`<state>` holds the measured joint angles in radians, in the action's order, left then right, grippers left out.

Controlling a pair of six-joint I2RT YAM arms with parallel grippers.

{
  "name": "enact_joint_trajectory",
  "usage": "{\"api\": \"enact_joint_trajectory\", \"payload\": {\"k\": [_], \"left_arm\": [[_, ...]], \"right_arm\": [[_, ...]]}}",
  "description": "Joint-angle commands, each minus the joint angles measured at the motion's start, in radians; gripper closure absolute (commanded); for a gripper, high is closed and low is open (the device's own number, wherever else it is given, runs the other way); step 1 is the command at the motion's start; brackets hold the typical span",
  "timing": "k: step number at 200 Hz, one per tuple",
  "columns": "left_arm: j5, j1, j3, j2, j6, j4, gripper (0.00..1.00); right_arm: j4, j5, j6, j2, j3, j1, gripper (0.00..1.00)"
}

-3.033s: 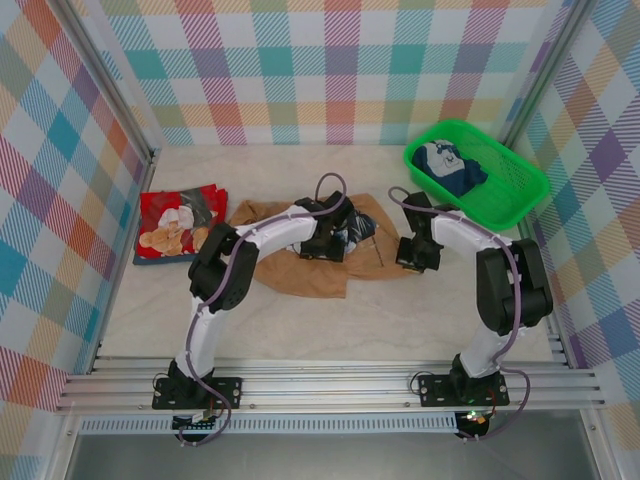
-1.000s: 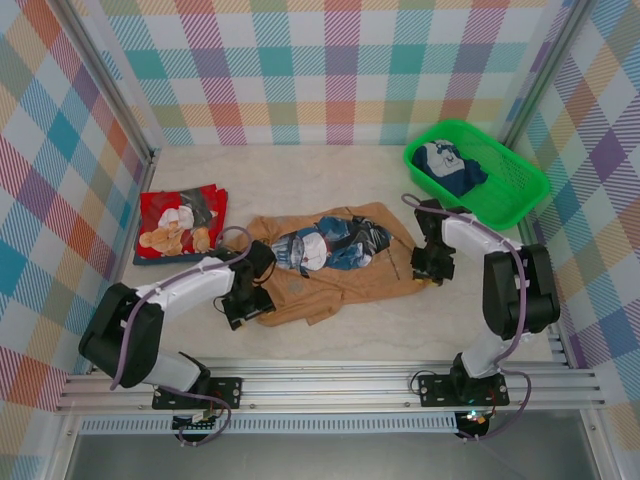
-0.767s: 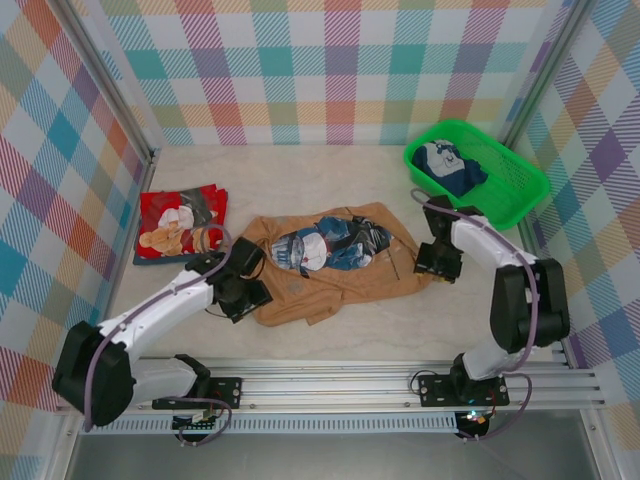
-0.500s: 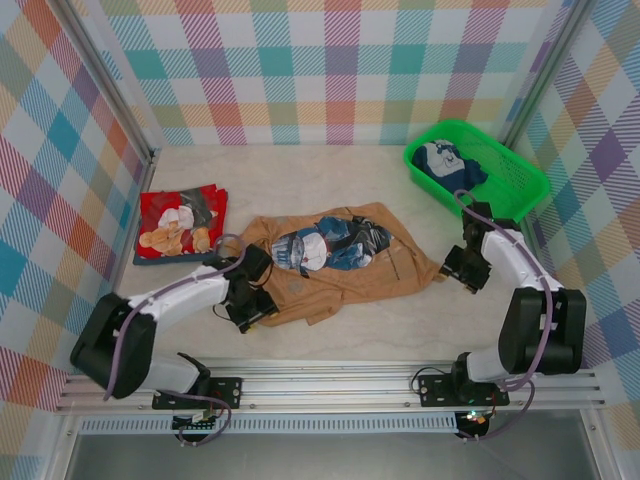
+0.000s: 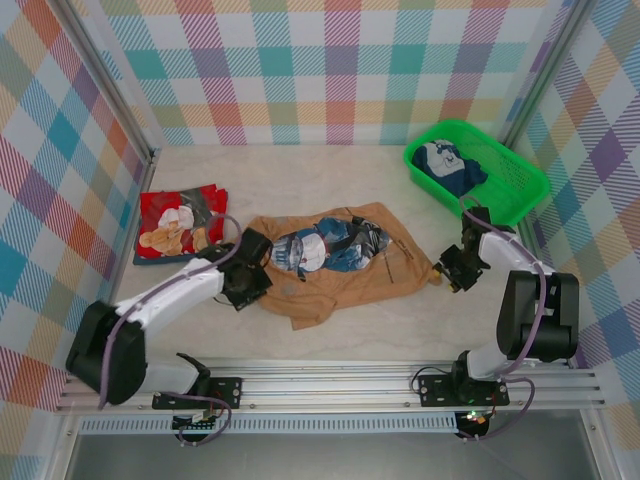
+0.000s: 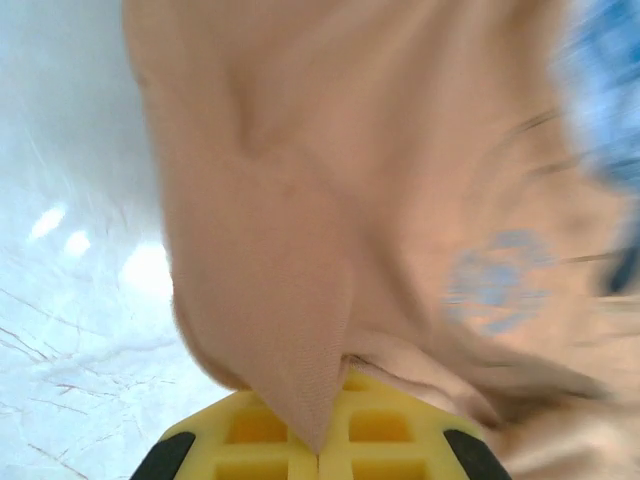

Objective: Fold and stack the t-shirts

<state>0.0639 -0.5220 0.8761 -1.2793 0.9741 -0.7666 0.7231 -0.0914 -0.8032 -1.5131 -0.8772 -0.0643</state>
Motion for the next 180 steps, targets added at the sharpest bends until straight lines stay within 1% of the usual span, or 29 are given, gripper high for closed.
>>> {"api": "enact_joint_trajectory", "payload": {"k": [1, 16, 38, 55, 76, 90, 110, 119, 141, 158, 180], "left_arm": [[0.172, 0.036, 0.089, 0.156, -0.027, -0.177, 1.0], [0.192, 0.061, 0.102, 0.219, -0.029, -0.232, 1.0], [0.164, 0.082, 0.073, 0.272, -0.022, -0.245, 1.0], [0.152, 0.083, 0.048, 0.283, -0.009, -0.236, 1.0], [0.141, 0.083, 0.032, 0.283, 0.002, -0.219, 1.0], [0.139, 0.083, 0.033, 0.277, 0.002, -0.215, 1.0], [0.135, 0.083, 0.033, 0.271, -0.01, -0.217, 1.0], [0.132, 0.083, 0.031, 0.272, -0.011, -0.217, 1.0], [0.13, 0.083, 0.029, 0.282, -0.012, -0.22, 1.0], [0.128, 0.083, 0.032, 0.287, -0.024, -0.225, 1.0], [0.126, 0.083, 0.037, 0.289, -0.039, -0.235, 1.0]], "right_arm": [[-0.025, -0.066, -0.108, 0.022, 0.049, -0.001, 0.64], [-0.045, -0.087, -0.133, 0.061, 0.098, 0.0, 0.63], [-0.037, -0.134, -0.175, 0.099, 0.155, 0.016, 0.63], [-0.004, -0.135, -0.2, 0.139, 0.182, 0.053, 0.63], [-0.048, -0.184, -0.252, 0.195, 0.238, 0.08, 0.62], [-0.029, -0.203, -0.276, 0.221, 0.239, 0.131, 0.63], [-0.001, -0.188, -0.283, 0.257, 0.224, 0.225, 0.64], [0.004, -0.179, -0.286, 0.258, 0.227, 0.243, 0.65], [-0.041, -0.154, -0.284, 0.234, 0.251, 0.245, 0.69], [-0.068, -0.125, -0.271, 0.183, 0.239, 0.242, 0.69], [-0.14, -0.138, -0.261, 0.116, 0.216, 0.241, 0.68]]}}
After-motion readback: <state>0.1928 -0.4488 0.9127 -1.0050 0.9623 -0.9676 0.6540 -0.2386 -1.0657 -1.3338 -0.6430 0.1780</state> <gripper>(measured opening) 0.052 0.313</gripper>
